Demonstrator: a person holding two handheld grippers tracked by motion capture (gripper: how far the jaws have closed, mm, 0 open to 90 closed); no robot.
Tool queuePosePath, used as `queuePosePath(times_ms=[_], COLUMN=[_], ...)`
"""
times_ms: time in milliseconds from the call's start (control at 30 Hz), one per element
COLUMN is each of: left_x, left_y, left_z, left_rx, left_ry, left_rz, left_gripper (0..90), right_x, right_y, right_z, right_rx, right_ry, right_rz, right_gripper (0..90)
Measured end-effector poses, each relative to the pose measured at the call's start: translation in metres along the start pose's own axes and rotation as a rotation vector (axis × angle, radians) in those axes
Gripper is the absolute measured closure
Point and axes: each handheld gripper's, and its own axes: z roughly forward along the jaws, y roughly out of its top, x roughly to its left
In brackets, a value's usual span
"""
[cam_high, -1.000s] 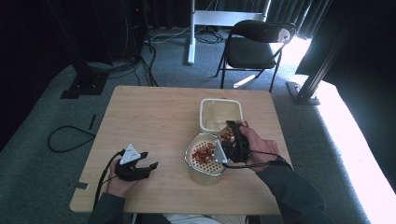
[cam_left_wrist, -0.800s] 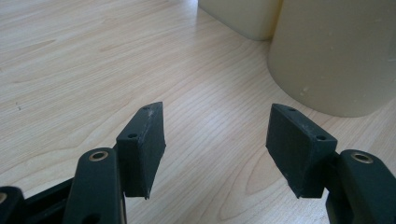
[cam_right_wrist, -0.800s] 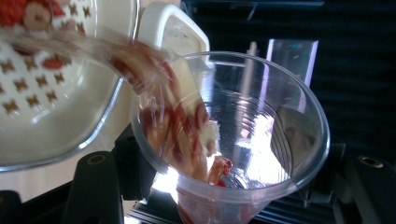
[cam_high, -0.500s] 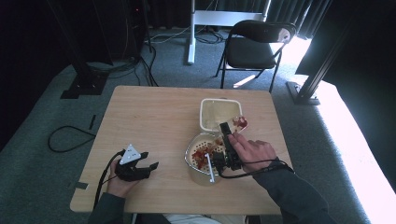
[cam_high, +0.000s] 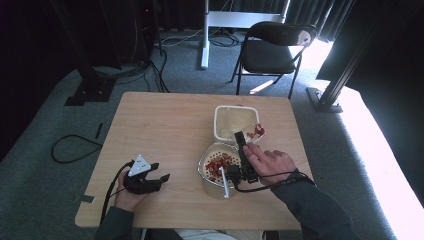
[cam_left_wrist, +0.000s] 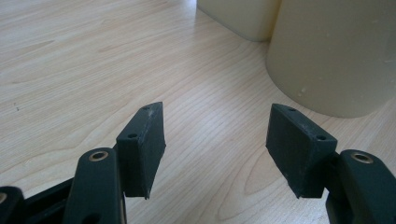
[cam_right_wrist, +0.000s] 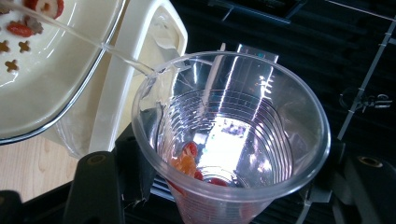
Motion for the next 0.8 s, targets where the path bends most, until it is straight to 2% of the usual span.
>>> queuePosePath(times_ms=[233, 800], left_x=[0.0003, 0.0], left_y=[-0.0003, -0.0002], left_z=[-0.0003, 0.0004], left_rx=[-0.002, -0.001], left_ry=[-0.001, -0.003], left_rz=[-0.001, -0.002], left_gripper=[38.2, 38.2], right_x=[0.0027, 0.0051], right_y=[0.003, 0.0059], right_z=[-0.0006, -0.0012], right_rx=[-0.003, -0.009], right_ry=[-0.014, -0.03], right_rz=[-0.039, -0.08], right_gripper=[34.6, 34.6])
